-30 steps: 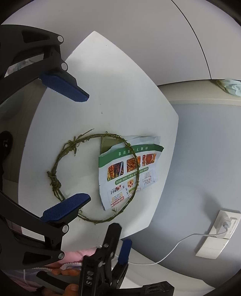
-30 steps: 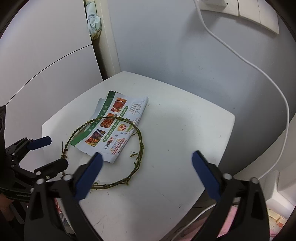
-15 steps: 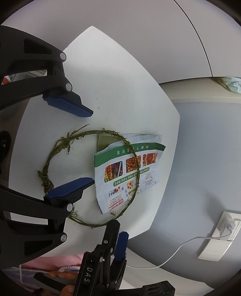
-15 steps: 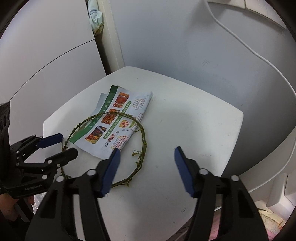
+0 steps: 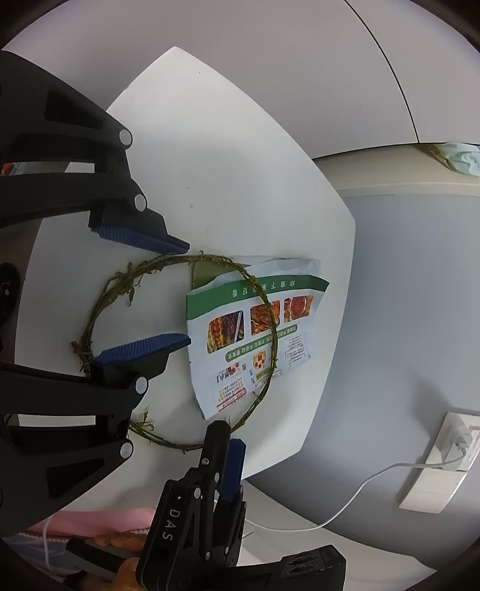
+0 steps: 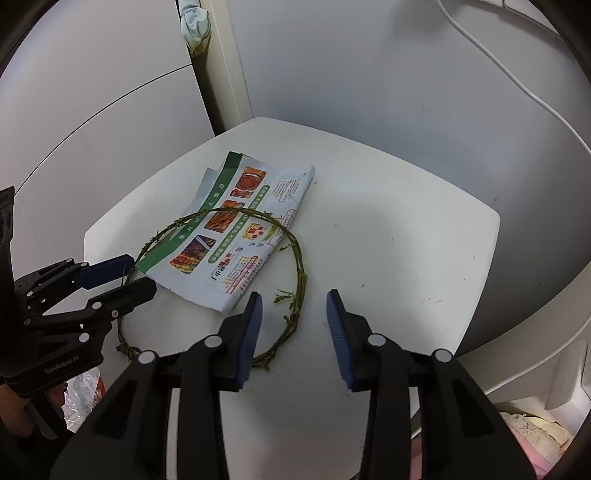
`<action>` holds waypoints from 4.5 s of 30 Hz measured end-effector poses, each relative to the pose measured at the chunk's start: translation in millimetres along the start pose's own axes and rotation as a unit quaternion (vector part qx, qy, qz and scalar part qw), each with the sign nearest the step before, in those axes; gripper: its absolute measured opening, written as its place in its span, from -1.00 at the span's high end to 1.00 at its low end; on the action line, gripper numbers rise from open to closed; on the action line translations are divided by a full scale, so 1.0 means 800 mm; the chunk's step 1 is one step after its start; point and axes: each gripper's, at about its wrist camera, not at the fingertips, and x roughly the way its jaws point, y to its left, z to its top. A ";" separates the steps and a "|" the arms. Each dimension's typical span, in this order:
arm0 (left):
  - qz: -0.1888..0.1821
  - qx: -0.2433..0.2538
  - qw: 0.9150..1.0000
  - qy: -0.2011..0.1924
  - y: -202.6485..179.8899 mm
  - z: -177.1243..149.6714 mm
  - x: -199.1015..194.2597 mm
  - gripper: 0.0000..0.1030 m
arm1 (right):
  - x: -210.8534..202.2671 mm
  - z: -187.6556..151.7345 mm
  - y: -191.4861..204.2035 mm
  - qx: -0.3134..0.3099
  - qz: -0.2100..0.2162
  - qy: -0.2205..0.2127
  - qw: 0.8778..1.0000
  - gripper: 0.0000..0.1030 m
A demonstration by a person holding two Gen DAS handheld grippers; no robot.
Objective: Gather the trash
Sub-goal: 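Close the left gripper on the vine wreath while the right gripper also grips it, then lift the vine wreath with both grippers and carry it over the wastebasket, then lower the wreath into the wastebasket and open both grippers to release it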
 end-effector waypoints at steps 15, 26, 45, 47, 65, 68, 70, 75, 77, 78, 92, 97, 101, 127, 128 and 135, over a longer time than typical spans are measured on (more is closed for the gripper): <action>0.005 -0.007 1.000 -0.004 0.005 -0.004 0.002 0.47 | 0.001 -0.005 0.000 0.002 -0.001 -0.007 1.000 0.83; 0.004 -0.012 1.000 -0.004 0.011 -0.008 0.002 0.91 | -0.003 -0.004 -0.003 0.010 -0.002 -0.013 1.000 0.84; 0.015 -0.010 0.999 -0.044 0.002 0.006 -0.056 0.92 | -0.054 0.004 0.014 0.004 0.001 -0.048 0.999 0.84; 0.016 -0.009 0.999 -0.050 0.002 0.008 -0.068 0.92 | -0.063 0.005 0.019 0.001 0.002 -0.053 0.999 0.84; 0.068 -0.053 0.993 -0.085 0.064 -0.034 -0.190 0.91 | -0.114 0.004 0.137 -0.074 0.044 -0.087 0.993 0.84; 0.075 -0.067 0.991 -0.093 0.082 -0.049 -0.216 0.91 | -0.117 0.001 0.167 -0.088 0.054 -0.091 0.990 0.84; 0.085 -0.070 0.989 -0.097 0.093 -0.060 -0.232 0.91 | -0.118 -0.003 0.188 -0.096 0.061 -0.091 0.989 0.84; 0.104 -0.093 0.985 -0.101 0.128 -0.097 -0.268 0.91 | -0.117 -0.017 0.241 -0.117 0.082 -0.085 0.986 0.84; 0.113 -0.102 0.983 -0.100 0.142 -0.114 -0.279 0.91 | -0.116 -0.024 0.260 -0.125 0.090 -0.082 0.985 0.84; 0.118 -0.107 0.982 -0.098 0.149 -0.122 -0.284 0.91 | -0.114 -0.027 0.270 -0.130 0.095 -0.078 0.984 0.84; 0.155 -0.189 0.968 -0.063 0.225 -0.245 -0.311 0.91 | -0.053 -0.089 0.379 -0.197 0.133 -0.008 0.971 0.84; 0.163 -0.208 0.964 -0.038 0.246 -0.283 -0.298 0.91 | -0.020 -0.116 0.404 -0.210 0.135 0.019 0.968 0.84; 0.166 -0.209 0.964 -0.013 0.259 -0.308 -0.280 0.91 | 0.009 -0.138 0.421 -0.216 0.132 0.048 0.966 0.84; 0.159 -0.223 0.952 0.139 0.298 -0.425 -0.115 0.91 | 0.202 -0.235 0.428 -0.263 0.098 0.173 0.944 0.84; 0.158 -0.218 0.952 0.143 0.297 -0.426 -0.111 0.91 | 0.209 -0.236 0.427 -0.263 0.095 0.177 0.944 0.84; 0.156 -0.219 0.951 0.154 0.294 -0.431 -0.102 0.91 | 0.224 -0.240 0.422 -0.259 0.093 0.192 0.942 0.84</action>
